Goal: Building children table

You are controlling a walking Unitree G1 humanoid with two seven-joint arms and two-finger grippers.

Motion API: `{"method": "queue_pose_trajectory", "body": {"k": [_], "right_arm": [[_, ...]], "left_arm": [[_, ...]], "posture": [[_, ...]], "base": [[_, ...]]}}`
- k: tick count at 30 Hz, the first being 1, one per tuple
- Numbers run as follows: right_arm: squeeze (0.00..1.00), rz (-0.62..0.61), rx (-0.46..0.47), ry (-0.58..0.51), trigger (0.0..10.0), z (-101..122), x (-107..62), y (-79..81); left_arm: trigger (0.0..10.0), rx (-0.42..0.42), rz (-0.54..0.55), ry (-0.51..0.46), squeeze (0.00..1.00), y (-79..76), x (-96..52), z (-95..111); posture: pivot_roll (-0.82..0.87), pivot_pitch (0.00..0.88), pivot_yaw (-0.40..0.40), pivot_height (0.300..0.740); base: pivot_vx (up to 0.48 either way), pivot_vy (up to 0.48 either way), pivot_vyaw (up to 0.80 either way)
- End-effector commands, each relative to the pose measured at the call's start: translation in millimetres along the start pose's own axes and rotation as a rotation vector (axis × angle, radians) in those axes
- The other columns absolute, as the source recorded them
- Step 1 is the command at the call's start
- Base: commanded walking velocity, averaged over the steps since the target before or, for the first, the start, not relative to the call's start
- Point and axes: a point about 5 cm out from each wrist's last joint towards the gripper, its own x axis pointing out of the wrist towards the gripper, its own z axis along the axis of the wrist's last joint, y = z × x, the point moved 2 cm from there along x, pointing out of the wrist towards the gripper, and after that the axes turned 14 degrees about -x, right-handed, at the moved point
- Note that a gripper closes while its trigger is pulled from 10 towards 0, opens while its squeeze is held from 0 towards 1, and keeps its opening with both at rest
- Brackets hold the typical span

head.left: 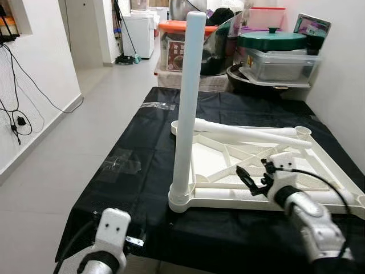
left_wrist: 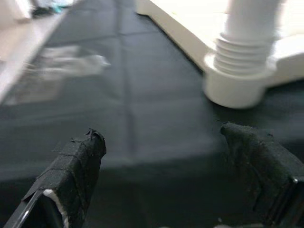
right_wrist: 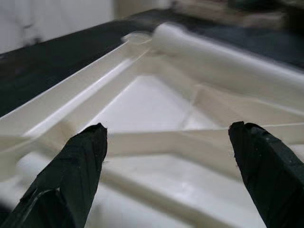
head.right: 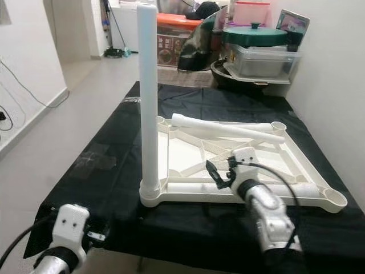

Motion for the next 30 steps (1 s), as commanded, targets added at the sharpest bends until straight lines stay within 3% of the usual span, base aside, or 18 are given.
{"method": "queue_pose_trajectory", "body": {"k": [1,4,7,9,13,20,21,27,28,29,30], "right_arm": [[0.00,0.173,0.031,-0.006,10.0,2.3,-3.0,12.3],[0.00,0.238,0.039,-0.014,10.0,5.8,-6.1,15.7],[0.00,0.421,0.064,-0.069,10.0,21.4,-9.6,28.5],[0.00,0.460,0.064,-0.082,10.0,23.9,-9.8,30.4],[0.00,0.571,0.025,-0.103,10.0,29.2,-3.0,46.3],[0.00,0.570,0.003,-0.116,10.0,34.3,8.4,54.6],[1.00,0.559,0.004,-0.129,10.0,36.4,11.4,55.9],[1.00,0.549,0.000,-0.143,10.0,38.9,16.2,58.2],[0.71,0.546,0.001,-0.152,10.0,40.5,19.0,59.1],[0.00,0.544,0.003,-0.159,10.0,41.9,21.3,59.7],[0.00,0.544,0.003,-0.159,10.0,41.9,21.3,59.7]], "left_arm": [[10.0,-0.007,-0.069,-0.011,0.00,-8.0,-2.5,0.4],[10.0,0.000,-0.102,-0.020,0.00,-12.2,-3.8,1.2],[10.0,0.047,-0.179,-0.067,0.00,-22.8,-7.4,6.3],[10.0,0.053,-0.191,-0.076,0.00,-24.1,-8.0,7.3],[10.0,0.066,-0.213,-0.083,0.00,-26.3,-10.3,7.6],[10.0,0.088,-0.241,-0.086,0.00,-29.8,-10.9,6.1],[10.0,0.092,-0.244,-0.088,0.00,-30.3,-11.1,6.0],[10.0,0.100,-0.250,-0.091,0.00,-31.3,-11.6,5.7],[10.0,0.102,-0.250,-0.092,0.00,-31.6,-11.9,5.5],[10.0,0.104,-0.248,-0.090,0.00,-31.6,-12.1,4.8],[10.0,0.104,-0.248,-0.090,0.00,-31.6,-12.1,4.8]], "posture": [[0.09,0.000,-0.064,0.740],[0.09,0.000,-0.064,0.740],[0.09,0.000,-0.062,0.740],[0.09,0.000,-0.062,0.740],[0.10,0.000,-0.064,0.740],[0.09,0.000,-0.066,0.740],[0.09,0.000,-0.066,0.740],[0.10,0.000,-0.068,0.740],[0.10,0.000,-0.069,0.740],[0.10,0.000,-0.069,0.740],[0.10,0.000,-0.069,0.740]], "base": [[0.000,0.000,0.00],[0.000,0.000,0.00],[0.000,0.000,0.00],[0.000,0.000,0.00],[0.000,0.000,0.00],[0.000,0.000,0.00],[0.000,0.000,0.00],[0.000,0.000,0.00],[0.000,0.000,0.00],[0.000,0.000,0.00],[0.000,0.000,0.00]]}}
